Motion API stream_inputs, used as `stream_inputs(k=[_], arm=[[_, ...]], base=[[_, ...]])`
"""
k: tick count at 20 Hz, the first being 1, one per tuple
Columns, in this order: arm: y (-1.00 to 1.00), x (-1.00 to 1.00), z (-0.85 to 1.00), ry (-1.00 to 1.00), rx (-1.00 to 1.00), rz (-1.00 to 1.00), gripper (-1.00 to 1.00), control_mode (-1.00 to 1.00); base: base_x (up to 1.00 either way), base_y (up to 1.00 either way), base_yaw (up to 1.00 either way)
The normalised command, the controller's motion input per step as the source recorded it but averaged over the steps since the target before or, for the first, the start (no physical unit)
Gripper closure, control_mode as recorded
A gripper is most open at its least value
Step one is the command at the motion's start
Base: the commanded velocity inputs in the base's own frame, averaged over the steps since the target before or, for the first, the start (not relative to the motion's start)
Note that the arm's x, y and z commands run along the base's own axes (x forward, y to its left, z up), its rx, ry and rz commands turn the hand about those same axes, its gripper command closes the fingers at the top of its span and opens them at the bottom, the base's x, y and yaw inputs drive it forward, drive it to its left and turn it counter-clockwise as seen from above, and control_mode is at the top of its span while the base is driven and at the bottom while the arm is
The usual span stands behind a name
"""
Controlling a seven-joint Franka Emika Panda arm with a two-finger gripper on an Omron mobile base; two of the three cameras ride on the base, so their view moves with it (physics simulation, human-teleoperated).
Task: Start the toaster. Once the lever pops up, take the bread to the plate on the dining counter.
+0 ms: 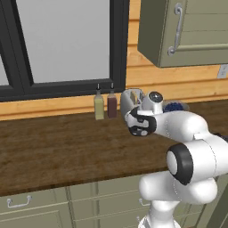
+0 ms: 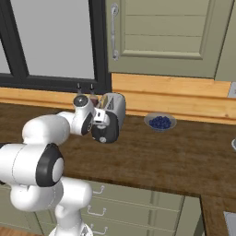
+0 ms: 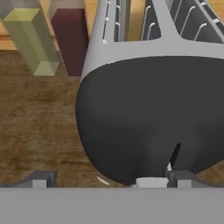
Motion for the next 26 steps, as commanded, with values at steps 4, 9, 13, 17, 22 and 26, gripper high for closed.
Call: stream_inputs(k=[4, 9, 13, 17, 22, 26], arm=[[0.00, 0.04, -0.35, -0.01, 0.00, 0.00, -1.00, -1.00], [0.00, -0.24, -0.79, -0.05, 0.00, 0.00, -1.00, -1.00], [0.00, -0.10, -0.86, -0.06, 0.00, 0.00, -1.00, -1.00], [0.00, -0.04, -0.85, -0.02, 0.01, 0.00, -1.00, -1.00], [-0.02, -0.85, 0.45, -0.14, 0.10, -0.02, -1.00, -1.00], [-0.04, -0.83, 1.00, -0.07, 0.19, -0.07, -1.00, -1.00]], base=[[0.00, 0.00, 0.00], [0.00, 0.00, 0.00], [0.00, 0.00, 0.00], [0.00, 0.00, 0.00], [0.00, 0.00, 0.00], [0.00, 0.00, 0.00]])
